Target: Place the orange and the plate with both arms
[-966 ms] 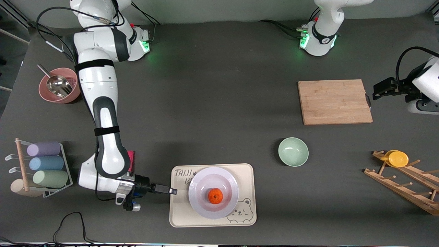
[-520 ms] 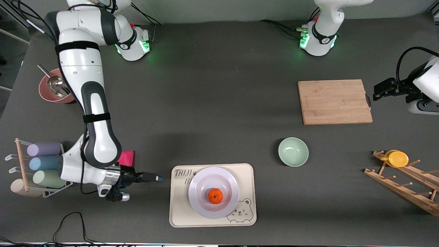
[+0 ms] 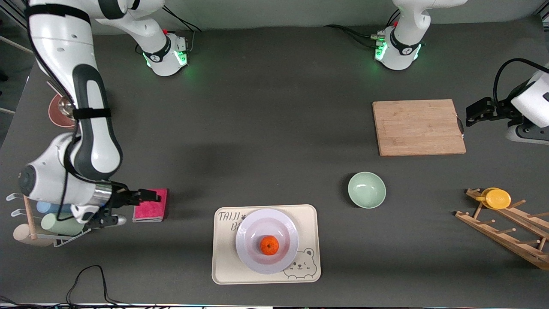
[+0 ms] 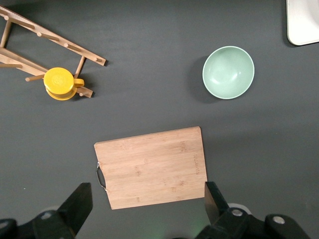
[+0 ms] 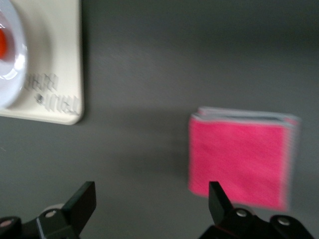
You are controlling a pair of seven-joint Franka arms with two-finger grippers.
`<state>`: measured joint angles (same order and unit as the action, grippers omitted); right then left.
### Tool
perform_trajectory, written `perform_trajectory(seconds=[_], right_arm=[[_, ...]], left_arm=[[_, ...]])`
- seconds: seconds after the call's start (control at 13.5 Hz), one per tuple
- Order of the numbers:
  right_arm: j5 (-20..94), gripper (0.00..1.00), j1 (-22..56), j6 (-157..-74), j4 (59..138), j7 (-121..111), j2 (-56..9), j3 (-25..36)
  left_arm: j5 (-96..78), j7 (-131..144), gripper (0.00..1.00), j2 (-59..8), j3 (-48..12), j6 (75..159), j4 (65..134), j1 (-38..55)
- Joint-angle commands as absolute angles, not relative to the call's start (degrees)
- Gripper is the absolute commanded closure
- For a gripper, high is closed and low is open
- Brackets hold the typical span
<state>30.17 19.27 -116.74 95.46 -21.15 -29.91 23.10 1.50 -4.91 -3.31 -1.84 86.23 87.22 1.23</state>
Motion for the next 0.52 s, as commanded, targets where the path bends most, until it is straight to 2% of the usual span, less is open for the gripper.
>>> perform_trajectory(seconds=[0.0, 0.22, 0.45], right_arm=[[21.82, 0.0, 20.39, -113.92, 99.41, -18.48, -23.39, 23.73], [11.71, 0.0, 20.48, -105.94, 96.17, -13.55, -20.66, 23.99], [9.58, 0.0, 19.95, -98.02, 90.98, -13.1, -20.65, 26.18]], left_arm=[[2.46, -5.28, 0.0, -2.37, -1.41, 86.84, 87.89, 1.93], [2.46, -5.19, 0.0, -2.46, -1.49, 86.84, 87.89, 1.93], [2.46, -5.19, 0.0, -2.46, -1.49, 86.57, 87.89, 1.93]])
